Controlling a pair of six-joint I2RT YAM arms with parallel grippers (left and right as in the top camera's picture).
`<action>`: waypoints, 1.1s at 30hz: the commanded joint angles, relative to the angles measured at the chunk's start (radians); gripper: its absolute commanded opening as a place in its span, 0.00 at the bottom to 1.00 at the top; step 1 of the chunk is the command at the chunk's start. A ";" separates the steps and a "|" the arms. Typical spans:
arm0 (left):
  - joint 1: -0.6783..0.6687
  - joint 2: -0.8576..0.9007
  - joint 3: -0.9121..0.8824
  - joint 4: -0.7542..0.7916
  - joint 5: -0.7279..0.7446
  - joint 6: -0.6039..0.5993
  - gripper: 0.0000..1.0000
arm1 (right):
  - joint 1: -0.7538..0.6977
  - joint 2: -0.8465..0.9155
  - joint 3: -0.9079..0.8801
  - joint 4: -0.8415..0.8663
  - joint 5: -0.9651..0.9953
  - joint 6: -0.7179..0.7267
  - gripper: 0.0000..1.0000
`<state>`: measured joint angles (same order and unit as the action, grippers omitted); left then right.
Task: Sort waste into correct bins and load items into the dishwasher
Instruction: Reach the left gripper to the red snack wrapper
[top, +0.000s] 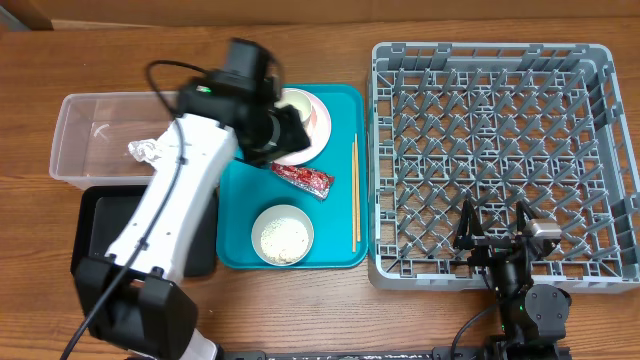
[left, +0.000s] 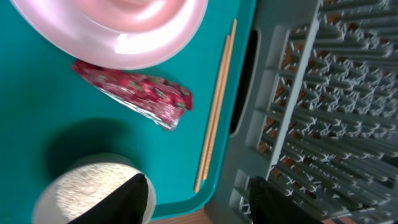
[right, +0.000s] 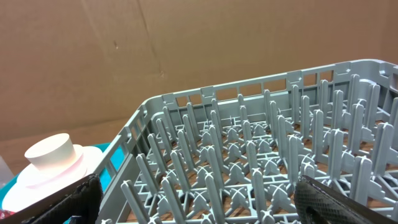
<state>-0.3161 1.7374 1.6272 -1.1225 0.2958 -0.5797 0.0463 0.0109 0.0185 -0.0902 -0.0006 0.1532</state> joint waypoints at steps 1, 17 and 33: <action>-0.126 0.002 -0.027 0.020 -0.254 -0.209 0.56 | -0.003 -0.008 -0.011 0.006 0.000 -0.001 1.00; -0.291 0.009 -0.283 0.278 -0.597 -0.529 0.72 | -0.003 -0.008 -0.011 0.006 -0.001 -0.001 1.00; -0.285 0.130 -0.406 0.441 -0.591 -0.527 0.74 | -0.003 -0.008 -0.011 0.006 0.000 -0.001 1.00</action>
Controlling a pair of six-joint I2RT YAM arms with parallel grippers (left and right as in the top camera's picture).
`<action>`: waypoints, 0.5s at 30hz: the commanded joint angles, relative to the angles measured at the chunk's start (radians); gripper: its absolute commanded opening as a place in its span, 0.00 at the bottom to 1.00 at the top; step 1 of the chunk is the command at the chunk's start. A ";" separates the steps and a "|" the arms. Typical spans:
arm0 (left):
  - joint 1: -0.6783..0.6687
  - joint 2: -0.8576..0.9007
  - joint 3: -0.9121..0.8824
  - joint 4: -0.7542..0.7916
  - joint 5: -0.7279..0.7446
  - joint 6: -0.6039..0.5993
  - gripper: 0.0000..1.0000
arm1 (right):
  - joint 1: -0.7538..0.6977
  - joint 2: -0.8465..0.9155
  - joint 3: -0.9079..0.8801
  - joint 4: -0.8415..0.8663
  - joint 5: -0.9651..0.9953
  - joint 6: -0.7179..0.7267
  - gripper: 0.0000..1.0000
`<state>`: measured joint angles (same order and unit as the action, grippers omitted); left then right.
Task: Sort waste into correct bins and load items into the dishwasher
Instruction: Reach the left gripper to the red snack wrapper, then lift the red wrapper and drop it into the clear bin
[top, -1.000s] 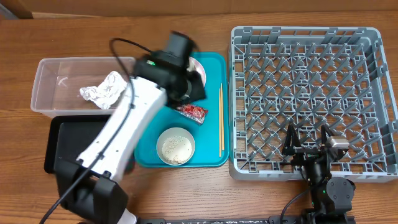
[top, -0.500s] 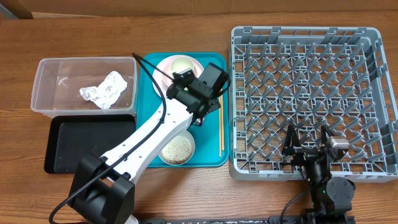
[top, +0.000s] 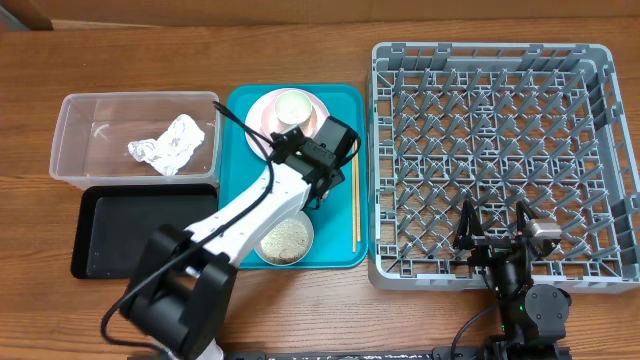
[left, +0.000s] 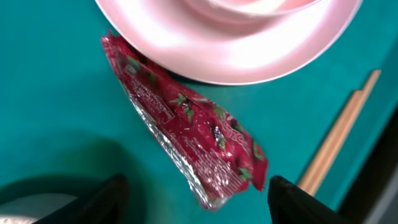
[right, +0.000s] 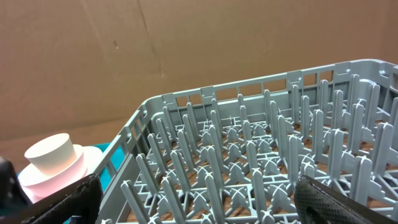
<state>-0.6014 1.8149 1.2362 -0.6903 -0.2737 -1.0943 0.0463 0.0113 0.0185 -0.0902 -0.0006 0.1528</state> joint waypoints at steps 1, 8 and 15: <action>0.001 0.074 -0.015 0.021 -0.022 -0.009 0.74 | -0.003 -0.008 -0.011 0.006 -0.001 0.000 1.00; 0.004 0.140 -0.015 0.075 -0.023 -0.002 0.66 | -0.003 -0.008 -0.011 0.006 0.000 0.000 1.00; 0.024 0.136 -0.013 0.074 -0.014 0.095 0.17 | -0.003 -0.008 -0.011 0.006 -0.001 0.000 1.00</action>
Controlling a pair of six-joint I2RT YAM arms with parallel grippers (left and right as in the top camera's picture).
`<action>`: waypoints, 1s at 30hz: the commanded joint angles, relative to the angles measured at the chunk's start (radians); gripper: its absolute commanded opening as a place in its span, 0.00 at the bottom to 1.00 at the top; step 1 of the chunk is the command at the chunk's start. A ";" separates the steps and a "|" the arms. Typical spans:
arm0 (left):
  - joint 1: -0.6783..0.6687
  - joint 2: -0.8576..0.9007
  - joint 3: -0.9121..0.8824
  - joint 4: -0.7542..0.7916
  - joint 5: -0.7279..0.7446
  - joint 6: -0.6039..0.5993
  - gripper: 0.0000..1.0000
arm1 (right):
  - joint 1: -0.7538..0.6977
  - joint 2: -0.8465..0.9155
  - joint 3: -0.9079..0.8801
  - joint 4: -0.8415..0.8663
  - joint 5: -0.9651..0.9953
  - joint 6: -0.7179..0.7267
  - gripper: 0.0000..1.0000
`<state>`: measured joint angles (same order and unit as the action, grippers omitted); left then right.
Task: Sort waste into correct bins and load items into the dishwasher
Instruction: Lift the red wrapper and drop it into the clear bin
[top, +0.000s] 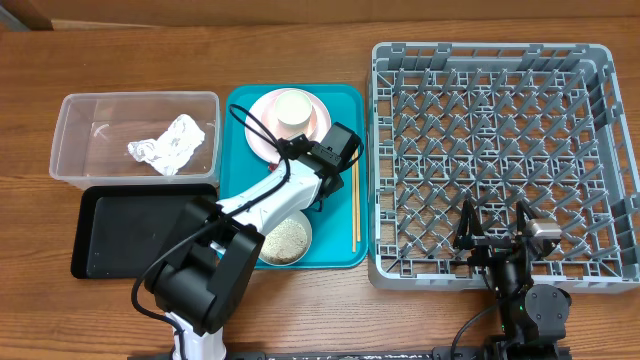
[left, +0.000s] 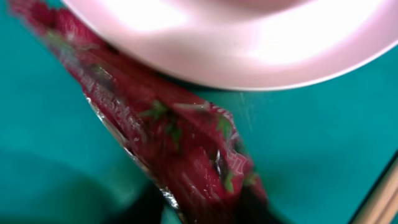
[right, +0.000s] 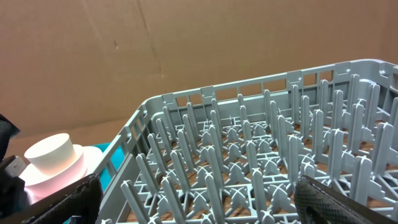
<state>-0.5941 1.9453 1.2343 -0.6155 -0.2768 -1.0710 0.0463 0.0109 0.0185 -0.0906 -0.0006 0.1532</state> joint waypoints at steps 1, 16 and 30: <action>0.019 0.002 -0.008 -0.006 -0.003 0.098 0.10 | -0.003 -0.008 -0.011 0.006 -0.001 -0.001 1.00; 0.169 -0.325 0.247 -0.315 -0.161 0.201 0.04 | -0.003 -0.008 -0.011 0.006 -0.001 -0.001 1.00; 0.559 -0.270 0.192 -0.328 -0.089 0.343 0.11 | -0.003 -0.008 -0.011 0.006 -0.001 -0.001 1.00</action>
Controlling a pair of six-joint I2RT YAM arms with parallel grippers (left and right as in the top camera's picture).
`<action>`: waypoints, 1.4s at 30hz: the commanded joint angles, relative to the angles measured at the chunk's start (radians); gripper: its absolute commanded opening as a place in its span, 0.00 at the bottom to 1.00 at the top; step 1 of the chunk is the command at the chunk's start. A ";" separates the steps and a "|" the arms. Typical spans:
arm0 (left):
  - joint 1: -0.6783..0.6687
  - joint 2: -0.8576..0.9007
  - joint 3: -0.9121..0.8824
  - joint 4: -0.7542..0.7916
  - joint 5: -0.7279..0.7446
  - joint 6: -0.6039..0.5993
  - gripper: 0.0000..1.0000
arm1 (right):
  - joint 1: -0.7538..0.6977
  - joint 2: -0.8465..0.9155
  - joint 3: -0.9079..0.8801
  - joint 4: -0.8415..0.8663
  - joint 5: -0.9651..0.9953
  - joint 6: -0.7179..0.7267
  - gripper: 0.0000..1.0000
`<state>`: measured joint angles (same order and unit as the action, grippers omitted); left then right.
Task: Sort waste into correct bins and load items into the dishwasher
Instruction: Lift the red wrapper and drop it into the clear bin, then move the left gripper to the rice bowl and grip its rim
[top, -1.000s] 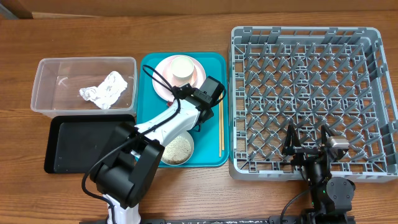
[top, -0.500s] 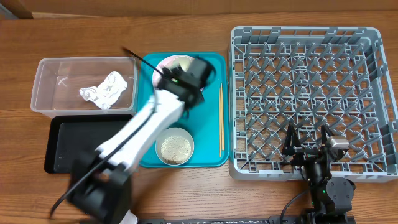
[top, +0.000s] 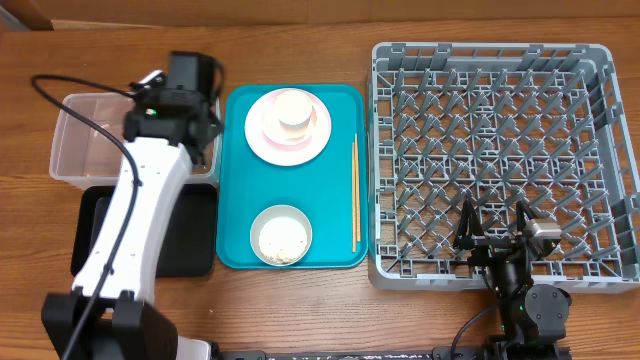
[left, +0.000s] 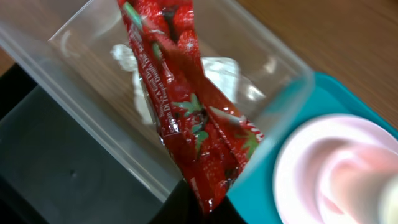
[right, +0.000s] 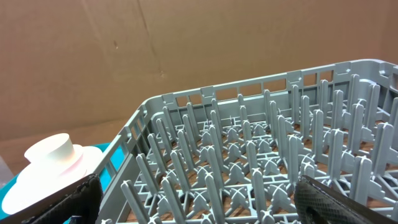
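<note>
A red strawberry-print wrapper (left: 180, 118) hangs from my left gripper (left: 205, 208), which is shut on its lower end. It dangles over the right end of the clear plastic bin (top: 70, 100), where crumpled white waste (left: 143, 68) lies. On the teal tray (top: 235, 180) are a pink plate (top: 312, 135) bearing a cream cup (top: 292, 108), a bowl of food scraps (top: 281, 234) and wooden chopsticks (top: 354, 195). My right gripper (right: 205, 202) rests open at the near edge of the grey dish rack (top: 490, 48), nothing between its fingers.
A black tray (top: 200, 235) lies in front of the clear bin, partly under my left arm. The dish rack fills the right half of the table, and cardboard stands behind it in the right wrist view.
My left gripper was down on the red wrapper on the teal tray beside the plate. Now it holds the wrapper over the clear bin's right end, and the tray no longer has it.
My left gripper stood open above the tray with the wrapper lying below the pink plate. It was then lower, open around the wrapper, then pressed close on it. Now the wrapper hangs from it over the clear bin. My right arm stayed still.
</note>
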<state>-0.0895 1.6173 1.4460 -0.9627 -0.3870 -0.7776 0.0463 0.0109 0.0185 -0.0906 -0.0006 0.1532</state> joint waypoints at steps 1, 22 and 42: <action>0.073 0.085 -0.020 0.036 0.022 0.064 0.14 | -0.003 -0.008 -0.011 0.006 0.000 -0.001 1.00; 0.036 -0.117 0.159 -0.333 0.723 0.306 0.47 | -0.003 -0.008 -0.011 0.006 -0.001 -0.001 1.00; -0.718 -0.123 0.021 -0.378 0.397 0.138 0.07 | -0.003 -0.008 -0.011 0.006 0.000 -0.001 1.00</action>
<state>-0.7334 1.4929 1.4719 -1.3693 0.1291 -0.5621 0.0463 0.0113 0.0185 -0.0902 -0.0006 0.1535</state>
